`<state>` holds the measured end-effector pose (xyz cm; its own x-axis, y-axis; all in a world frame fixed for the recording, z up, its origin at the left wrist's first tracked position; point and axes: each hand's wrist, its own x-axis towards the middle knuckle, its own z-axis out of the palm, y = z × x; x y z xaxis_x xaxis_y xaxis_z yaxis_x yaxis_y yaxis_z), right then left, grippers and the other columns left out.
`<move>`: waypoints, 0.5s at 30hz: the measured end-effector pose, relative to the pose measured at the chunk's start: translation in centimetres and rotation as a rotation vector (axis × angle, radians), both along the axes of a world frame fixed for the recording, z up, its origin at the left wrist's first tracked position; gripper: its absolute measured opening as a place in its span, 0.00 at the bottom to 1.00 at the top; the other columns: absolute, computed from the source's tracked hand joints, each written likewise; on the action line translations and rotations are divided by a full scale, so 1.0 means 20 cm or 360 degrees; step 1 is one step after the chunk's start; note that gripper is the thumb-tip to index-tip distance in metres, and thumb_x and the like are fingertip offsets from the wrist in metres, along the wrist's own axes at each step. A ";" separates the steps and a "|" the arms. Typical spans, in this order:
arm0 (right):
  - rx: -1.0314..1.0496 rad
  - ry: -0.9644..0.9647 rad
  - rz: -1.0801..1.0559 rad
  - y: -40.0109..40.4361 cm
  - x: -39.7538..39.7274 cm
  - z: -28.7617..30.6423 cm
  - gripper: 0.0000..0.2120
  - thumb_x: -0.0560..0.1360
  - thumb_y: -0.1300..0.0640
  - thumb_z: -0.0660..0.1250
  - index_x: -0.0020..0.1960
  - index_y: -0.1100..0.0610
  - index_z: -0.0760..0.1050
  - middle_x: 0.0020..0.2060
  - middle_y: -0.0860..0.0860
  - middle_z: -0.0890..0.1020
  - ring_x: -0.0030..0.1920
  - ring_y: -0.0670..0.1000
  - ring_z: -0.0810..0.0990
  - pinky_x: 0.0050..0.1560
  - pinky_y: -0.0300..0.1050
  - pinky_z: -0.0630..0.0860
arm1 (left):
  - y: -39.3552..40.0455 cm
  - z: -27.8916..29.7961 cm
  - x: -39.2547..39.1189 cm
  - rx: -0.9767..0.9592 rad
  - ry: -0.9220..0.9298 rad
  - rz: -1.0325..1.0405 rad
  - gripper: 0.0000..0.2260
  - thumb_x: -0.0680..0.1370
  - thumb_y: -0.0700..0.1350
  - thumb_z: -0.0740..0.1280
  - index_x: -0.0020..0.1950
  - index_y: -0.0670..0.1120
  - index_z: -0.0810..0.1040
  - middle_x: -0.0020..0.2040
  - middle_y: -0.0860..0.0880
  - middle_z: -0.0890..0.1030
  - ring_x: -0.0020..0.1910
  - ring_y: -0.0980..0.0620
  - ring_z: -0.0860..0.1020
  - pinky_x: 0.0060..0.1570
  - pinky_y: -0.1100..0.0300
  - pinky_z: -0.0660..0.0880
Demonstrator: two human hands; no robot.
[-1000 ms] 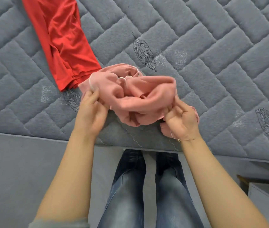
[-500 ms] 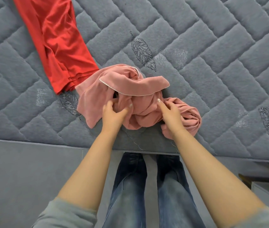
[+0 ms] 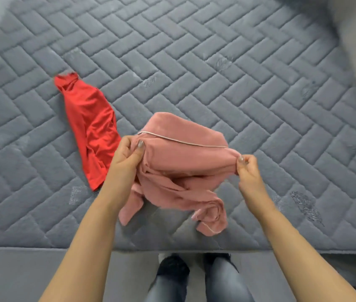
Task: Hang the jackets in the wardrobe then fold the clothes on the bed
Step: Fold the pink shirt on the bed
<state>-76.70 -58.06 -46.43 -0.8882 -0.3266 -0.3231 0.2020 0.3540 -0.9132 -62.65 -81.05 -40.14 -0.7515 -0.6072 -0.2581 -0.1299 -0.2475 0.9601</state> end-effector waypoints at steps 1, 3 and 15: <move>-0.0116 0.0001 0.0009 0.00 -0.04 0.16 0.09 0.84 0.50 0.53 0.46 0.50 0.65 0.38 0.39 0.75 0.40 0.39 0.73 0.47 0.34 0.72 | -0.02 0.13 -0.03 0.0026 0.0040 0.0019 0.08 0.83 0.41 0.58 0.45 0.49 0.71 0.39 0.54 0.75 0.36 0.60 0.72 0.37 0.65 0.70; -0.0354 0.0035 -0.0002 -0.02 -0.11 0.49 0.08 0.84 0.52 0.54 0.47 0.51 0.66 0.35 0.37 0.76 0.38 0.37 0.73 0.44 0.34 0.73 | -0.05 0.40 -0.10 0.0112 0.0144 0.0043 0.08 0.83 0.40 0.58 0.45 0.48 0.71 0.40 0.52 0.76 0.37 0.59 0.74 0.40 0.62 0.71; -0.0725 0.0486 0.0089 0.12 -0.29 2.13 0.09 0.73 0.63 0.71 0.39 0.55 0.72 0.30 0.45 0.76 0.30 0.40 0.73 0.31 0.30 0.70 | -0.23 1.52 -0.30 -0.0570 0.0410 -0.0278 0.03 0.76 0.47 0.71 0.46 0.48 0.82 0.41 0.54 0.85 0.39 0.60 0.80 0.39 0.68 0.76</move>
